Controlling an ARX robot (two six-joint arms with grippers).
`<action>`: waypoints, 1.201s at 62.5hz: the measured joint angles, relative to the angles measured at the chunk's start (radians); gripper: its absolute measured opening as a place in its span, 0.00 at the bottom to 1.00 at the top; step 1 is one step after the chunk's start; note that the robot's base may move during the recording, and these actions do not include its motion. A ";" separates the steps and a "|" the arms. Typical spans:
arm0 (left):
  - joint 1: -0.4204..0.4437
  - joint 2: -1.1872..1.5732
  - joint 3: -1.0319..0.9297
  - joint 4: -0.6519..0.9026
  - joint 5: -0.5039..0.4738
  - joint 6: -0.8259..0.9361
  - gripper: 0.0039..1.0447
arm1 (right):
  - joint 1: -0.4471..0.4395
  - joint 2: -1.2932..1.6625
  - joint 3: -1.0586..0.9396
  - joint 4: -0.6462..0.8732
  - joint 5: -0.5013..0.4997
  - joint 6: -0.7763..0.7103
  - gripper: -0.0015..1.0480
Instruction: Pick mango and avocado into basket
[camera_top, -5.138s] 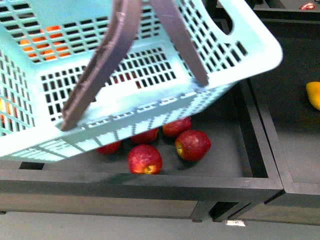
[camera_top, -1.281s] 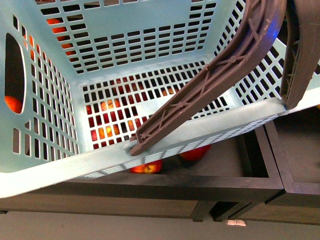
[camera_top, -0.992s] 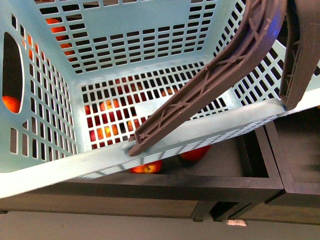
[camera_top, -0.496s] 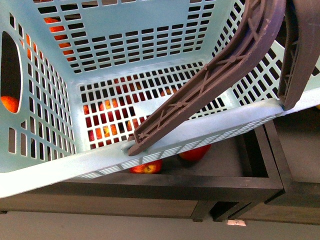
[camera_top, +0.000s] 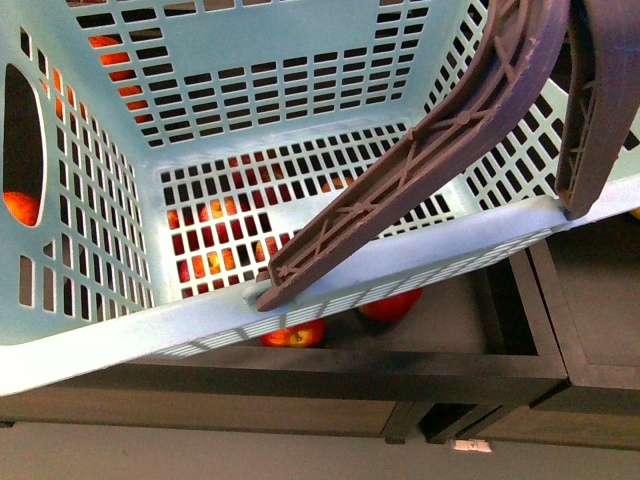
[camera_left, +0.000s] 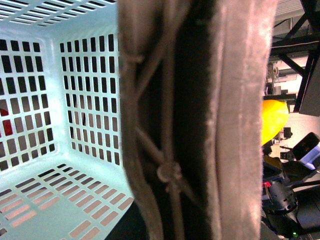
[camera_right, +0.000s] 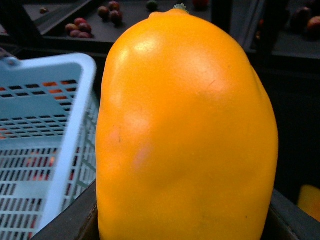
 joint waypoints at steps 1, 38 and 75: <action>0.000 0.000 0.000 0.000 0.000 0.000 0.13 | 0.010 -0.005 -0.003 0.002 0.002 0.006 0.55; 0.000 0.000 0.000 0.000 0.000 0.000 0.13 | 0.372 -0.032 -0.070 0.064 0.116 0.114 0.55; -0.001 0.004 0.000 0.000 -0.003 0.001 0.13 | 0.431 0.022 -0.092 0.076 0.217 0.131 0.91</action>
